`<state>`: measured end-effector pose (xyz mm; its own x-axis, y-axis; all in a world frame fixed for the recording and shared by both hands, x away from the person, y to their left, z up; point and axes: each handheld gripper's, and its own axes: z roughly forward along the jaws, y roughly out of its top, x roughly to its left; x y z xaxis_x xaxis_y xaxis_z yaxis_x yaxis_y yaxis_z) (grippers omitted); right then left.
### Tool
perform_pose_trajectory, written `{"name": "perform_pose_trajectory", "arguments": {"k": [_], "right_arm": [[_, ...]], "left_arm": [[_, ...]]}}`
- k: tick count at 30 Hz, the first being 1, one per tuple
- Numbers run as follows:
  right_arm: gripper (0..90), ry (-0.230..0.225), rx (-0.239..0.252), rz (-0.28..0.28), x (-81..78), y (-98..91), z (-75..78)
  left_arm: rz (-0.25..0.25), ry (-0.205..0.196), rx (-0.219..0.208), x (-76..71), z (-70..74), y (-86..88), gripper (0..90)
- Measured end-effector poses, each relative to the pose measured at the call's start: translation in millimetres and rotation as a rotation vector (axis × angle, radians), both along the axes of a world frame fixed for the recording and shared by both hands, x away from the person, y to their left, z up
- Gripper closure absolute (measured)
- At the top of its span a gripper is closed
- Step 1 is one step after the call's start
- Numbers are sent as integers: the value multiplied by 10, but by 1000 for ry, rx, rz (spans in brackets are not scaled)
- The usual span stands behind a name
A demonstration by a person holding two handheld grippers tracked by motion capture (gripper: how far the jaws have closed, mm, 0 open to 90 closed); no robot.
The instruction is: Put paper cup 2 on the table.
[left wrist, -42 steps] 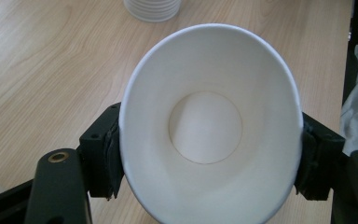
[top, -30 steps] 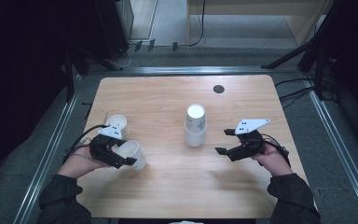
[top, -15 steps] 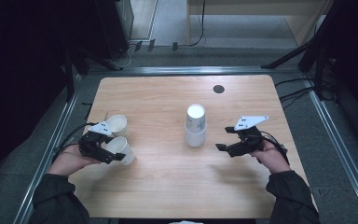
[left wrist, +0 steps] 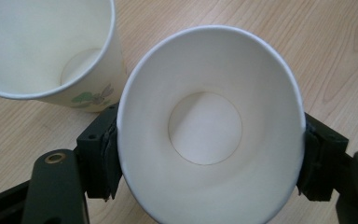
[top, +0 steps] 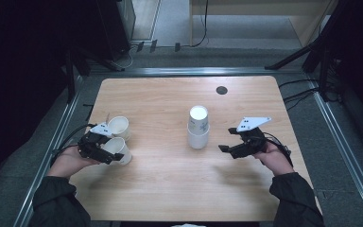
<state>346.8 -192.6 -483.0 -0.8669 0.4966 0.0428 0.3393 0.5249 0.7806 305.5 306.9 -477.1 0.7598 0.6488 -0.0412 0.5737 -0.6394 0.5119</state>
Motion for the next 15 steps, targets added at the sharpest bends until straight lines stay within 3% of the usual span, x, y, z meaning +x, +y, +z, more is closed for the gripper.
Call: {"name": "perform_pose_trajectory", "arguments": {"k": [6,15], "right_arm": [[219,-4,2,-1,5,-11,3],[219,-2,-8,3,-1,-4,0]], "left_arm": [[8,12,23,30,-38,-28,225],[14,18,12,32,-50,-60,202]]}}
